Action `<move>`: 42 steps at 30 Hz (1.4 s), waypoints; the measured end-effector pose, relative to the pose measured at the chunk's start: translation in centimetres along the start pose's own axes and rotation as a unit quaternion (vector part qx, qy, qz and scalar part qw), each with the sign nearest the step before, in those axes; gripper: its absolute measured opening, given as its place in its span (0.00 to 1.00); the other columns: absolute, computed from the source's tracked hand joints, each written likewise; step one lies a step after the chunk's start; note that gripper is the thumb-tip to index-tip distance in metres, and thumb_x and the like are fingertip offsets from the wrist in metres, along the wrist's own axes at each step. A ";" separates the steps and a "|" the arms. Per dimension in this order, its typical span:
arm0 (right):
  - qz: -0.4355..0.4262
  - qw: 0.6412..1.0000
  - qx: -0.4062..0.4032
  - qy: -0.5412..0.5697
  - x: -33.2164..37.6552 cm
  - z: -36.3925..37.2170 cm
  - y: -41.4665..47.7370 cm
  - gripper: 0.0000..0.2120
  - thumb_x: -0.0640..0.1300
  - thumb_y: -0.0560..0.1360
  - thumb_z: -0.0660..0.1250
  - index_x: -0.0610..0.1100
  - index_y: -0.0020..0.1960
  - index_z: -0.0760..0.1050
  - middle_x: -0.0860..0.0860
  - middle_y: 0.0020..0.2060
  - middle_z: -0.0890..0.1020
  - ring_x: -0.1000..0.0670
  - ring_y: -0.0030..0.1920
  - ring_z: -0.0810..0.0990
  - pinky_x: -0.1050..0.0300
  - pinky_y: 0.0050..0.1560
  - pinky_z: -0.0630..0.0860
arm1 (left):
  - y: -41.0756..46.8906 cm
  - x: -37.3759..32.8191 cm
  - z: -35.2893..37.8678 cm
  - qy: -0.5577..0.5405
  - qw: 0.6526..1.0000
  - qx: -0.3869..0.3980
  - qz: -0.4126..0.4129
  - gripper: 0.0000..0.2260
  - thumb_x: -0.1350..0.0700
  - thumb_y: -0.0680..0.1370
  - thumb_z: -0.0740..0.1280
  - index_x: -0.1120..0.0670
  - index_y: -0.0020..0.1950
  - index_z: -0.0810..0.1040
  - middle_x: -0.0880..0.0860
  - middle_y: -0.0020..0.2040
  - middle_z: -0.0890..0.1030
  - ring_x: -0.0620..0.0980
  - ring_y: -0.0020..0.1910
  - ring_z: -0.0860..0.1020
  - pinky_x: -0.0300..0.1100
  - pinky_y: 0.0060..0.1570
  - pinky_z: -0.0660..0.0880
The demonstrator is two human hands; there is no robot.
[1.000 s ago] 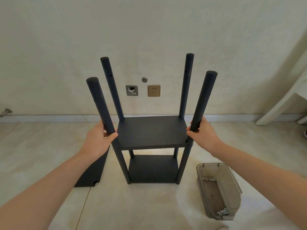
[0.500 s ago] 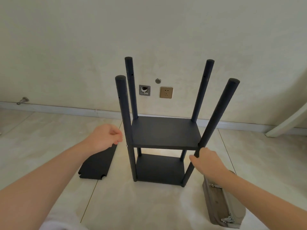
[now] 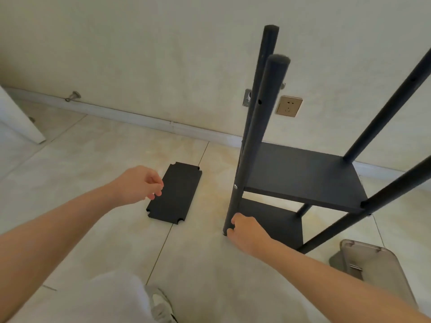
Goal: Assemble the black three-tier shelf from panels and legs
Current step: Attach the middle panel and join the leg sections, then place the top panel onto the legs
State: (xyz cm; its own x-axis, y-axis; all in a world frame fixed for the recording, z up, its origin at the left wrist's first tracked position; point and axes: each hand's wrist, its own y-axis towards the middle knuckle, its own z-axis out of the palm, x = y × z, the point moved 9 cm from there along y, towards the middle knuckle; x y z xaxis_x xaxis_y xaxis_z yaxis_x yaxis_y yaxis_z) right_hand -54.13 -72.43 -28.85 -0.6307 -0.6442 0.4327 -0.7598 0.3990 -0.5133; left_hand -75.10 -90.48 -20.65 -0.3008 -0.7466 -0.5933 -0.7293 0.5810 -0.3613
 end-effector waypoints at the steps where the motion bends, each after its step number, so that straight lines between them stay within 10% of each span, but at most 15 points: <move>1: -0.005 1.000 0.009 -0.010 0.8 1.0 1.2 0.12 0.42 0.81 0.57 0.39 0.62 0.69 0.44 0.53 0.79 0.46 0.45 0.77 0.56 0.43 0.73 | 0.5 1.7 0.4 0.005 1.000 0.002 -0.010 0.04 0.59 0.79 0.67 0.52 0.48 0.82 0.46 0.39 0.86 0.44 0.39 0.84 0.39 0.39 0.78; 14: -0.012 0.991 0.097 -0.094 5.2 11.2 15.6 0.07 0.45 0.82 0.56 0.41 0.52 0.67 0.46 0.46 0.74 0.46 0.42 0.73 0.56 0.35 0.66 | 8.6 18.6 7.8 -0.051 0.990 -0.007 -0.128 0.05 0.57 0.81 0.65 0.52 0.56 0.78 0.52 0.53 0.82 0.53 0.48 0.82 0.40 0.39 0.73; 18: 0.013 0.991 0.110 -0.074 4.1 13.6 19.1 0.14 0.45 0.82 0.55 0.43 0.38 0.64 0.48 0.37 0.71 0.49 0.35 0.70 0.57 0.30 0.61 | 11.8 21.2 10.2 -0.060 0.988 -0.013 -0.145 0.19 0.56 0.82 0.64 0.54 0.73 0.70 0.53 0.66 0.76 0.53 0.56 0.75 0.41 0.51 0.70; 22: 0.041 0.990 0.135 -0.015 3.9 15.6 21.6 0.11 0.46 0.82 0.56 0.39 0.46 0.67 0.45 0.44 0.74 0.44 0.45 0.73 0.57 0.43 0.69 | 14.8 23.3 12.0 -0.089 0.977 0.005 -0.193 0.29 0.55 0.82 0.65 0.55 0.81 0.58 0.56 0.77 0.67 0.58 0.72 0.69 0.46 0.63 0.68; 29: 0.094 0.981 0.136 0.102 4.7 16.9 23.7 0.11 0.44 0.80 0.60 0.42 0.40 0.69 0.47 0.38 0.74 0.43 0.44 0.76 0.49 0.48 0.79 | 16.7 23.9 14.8 -0.100 0.969 0.050 -0.219 0.20 0.54 0.79 0.68 0.57 0.67 0.66 0.58 0.65 0.74 0.58 0.59 0.73 0.52 0.58 0.73; 34: 0.117 0.972 0.127 0.159 5.0 18.1 23.7 0.15 0.41 0.77 0.61 0.37 0.62 0.74 0.43 0.58 0.79 0.41 0.56 0.79 0.47 0.55 0.79 | 16.9 23.4 15.5 -0.159 0.963 0.037 -0.216 0.20 0.55 0.79 0.70 0.56 0.67 0.66 0.56 0.66 0.74 0.57 0.62 0.73 0.51 0.60 0.73; 42: 0.237 0.869 0.049 0.432 3.0 18.9 21.2 0.08 0.43 0.77 0.69 0.39 0.51 0.76 0.49 0.44 0.77 0.49 0.43 0.79 0.52 0.54 0.82 | 14.7 24.0 14.6 -0.246 0.932 -0.018 -0.265 0.23 0.54 0.81 0.68 0.59 0.72 0.66 0.50 0.62 0.71 0.52 0.56 0.72 0.47 0.52 0.69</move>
State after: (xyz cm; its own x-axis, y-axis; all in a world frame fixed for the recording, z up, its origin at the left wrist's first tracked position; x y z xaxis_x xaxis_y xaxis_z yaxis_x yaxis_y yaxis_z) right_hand -69.13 -78.23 -52.49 -0.7851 0.3240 0.5279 -0.3913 0.4013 -0.8282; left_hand -84.04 -95.15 -50.73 0.4183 -0.6820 -0.5999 -0.7184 0.1557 -0.6780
